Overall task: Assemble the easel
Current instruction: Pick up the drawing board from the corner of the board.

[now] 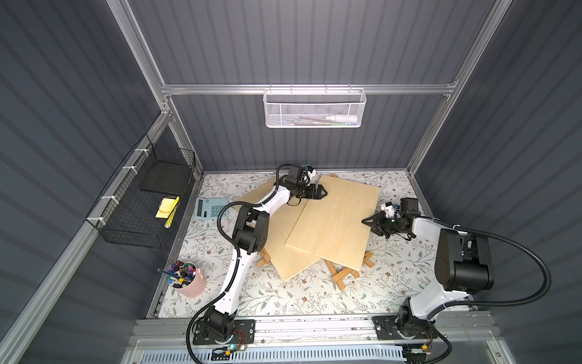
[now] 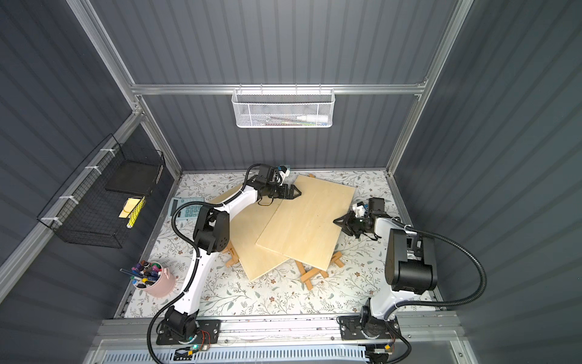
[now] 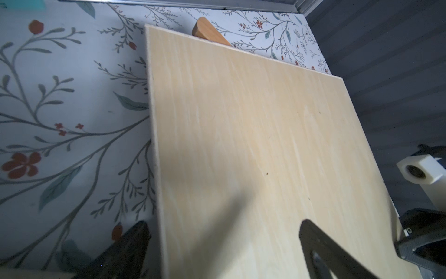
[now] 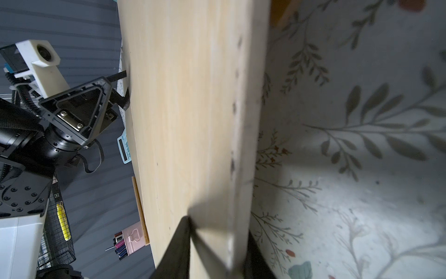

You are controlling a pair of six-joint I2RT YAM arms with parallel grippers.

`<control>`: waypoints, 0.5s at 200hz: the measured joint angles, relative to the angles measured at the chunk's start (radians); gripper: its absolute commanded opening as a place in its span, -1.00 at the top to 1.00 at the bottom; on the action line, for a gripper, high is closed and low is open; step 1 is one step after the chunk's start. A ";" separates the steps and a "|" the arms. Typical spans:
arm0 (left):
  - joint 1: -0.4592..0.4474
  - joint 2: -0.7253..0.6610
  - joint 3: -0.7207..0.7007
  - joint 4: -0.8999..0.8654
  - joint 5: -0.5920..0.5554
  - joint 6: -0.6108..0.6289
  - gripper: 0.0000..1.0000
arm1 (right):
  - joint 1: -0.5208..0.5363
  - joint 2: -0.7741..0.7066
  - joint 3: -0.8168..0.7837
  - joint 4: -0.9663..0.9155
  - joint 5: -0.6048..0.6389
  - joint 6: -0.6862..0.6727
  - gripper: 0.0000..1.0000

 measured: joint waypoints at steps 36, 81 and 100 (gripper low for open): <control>0.008 0.013 0.025 -0.050 0.088 0.071 -0.93 | -0.001 0.000 0.009 -0.016 0.001 -0.006 1.00; 0.014 0.013 0.021 -0.080 0.138 0.145 -0.67 | -0.015 -0.001 0.016 -0.043 0.000 -0.023 1.00; 0.017 0.013 0.018 -0.089 0.151 0.162 -0.59 | -0.018 -0.001 0.024 -0.057 0.001 -0.028 1.00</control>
